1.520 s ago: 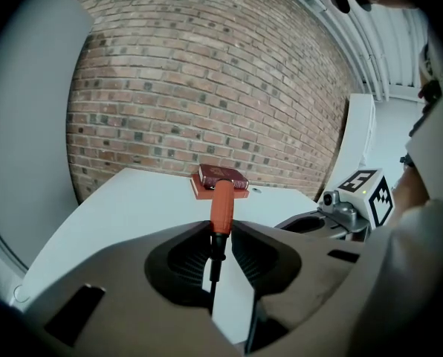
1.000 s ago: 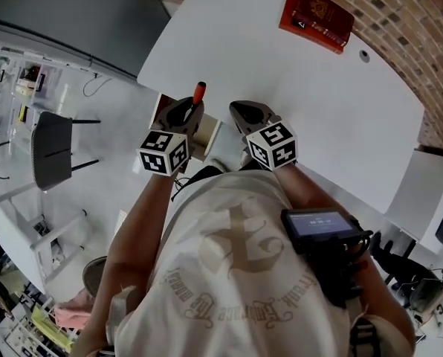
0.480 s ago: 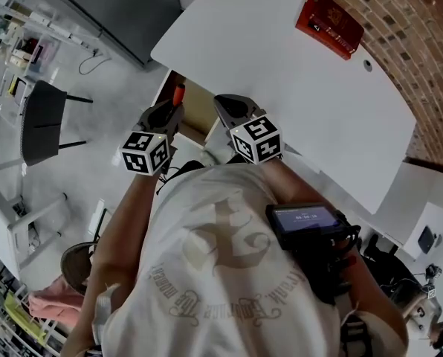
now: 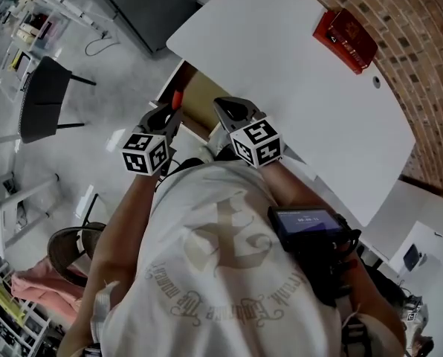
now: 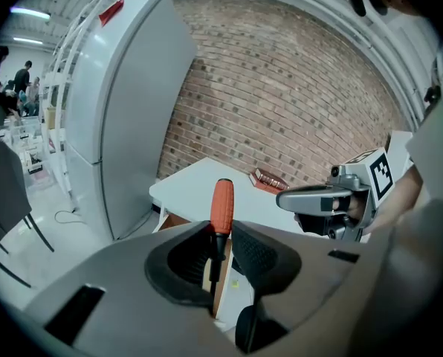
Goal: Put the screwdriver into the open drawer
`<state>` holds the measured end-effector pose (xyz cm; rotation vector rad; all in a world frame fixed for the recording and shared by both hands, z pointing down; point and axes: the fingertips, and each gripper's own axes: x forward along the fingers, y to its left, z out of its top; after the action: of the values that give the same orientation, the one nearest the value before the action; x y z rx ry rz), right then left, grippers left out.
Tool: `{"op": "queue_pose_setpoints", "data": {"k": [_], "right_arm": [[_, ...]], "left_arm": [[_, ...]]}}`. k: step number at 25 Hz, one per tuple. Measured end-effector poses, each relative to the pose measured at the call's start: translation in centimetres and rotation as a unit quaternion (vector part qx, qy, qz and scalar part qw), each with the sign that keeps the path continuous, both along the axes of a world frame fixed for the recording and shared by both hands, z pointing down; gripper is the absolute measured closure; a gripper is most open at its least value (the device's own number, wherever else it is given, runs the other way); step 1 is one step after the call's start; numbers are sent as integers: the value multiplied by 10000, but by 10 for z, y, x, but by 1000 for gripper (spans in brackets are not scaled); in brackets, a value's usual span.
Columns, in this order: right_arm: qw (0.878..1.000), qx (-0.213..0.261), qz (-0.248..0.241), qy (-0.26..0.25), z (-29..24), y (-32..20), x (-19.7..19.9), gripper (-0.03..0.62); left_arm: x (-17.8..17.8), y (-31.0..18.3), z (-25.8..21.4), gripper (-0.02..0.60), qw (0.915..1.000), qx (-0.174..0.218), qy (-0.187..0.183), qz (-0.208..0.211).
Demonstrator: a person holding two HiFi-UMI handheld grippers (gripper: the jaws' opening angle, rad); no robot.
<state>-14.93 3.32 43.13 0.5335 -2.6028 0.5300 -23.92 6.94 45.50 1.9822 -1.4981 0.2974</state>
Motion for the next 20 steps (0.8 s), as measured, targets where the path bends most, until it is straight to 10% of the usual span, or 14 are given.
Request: {"op": "queue_pose_setpoints", "data": {"k": [20], "right_arm": [[9905,-618,-1226,-1,37,-11,-21,572]], "left_arm": [[-3,-4,51,482,9899,-879,313,-1068]]}}
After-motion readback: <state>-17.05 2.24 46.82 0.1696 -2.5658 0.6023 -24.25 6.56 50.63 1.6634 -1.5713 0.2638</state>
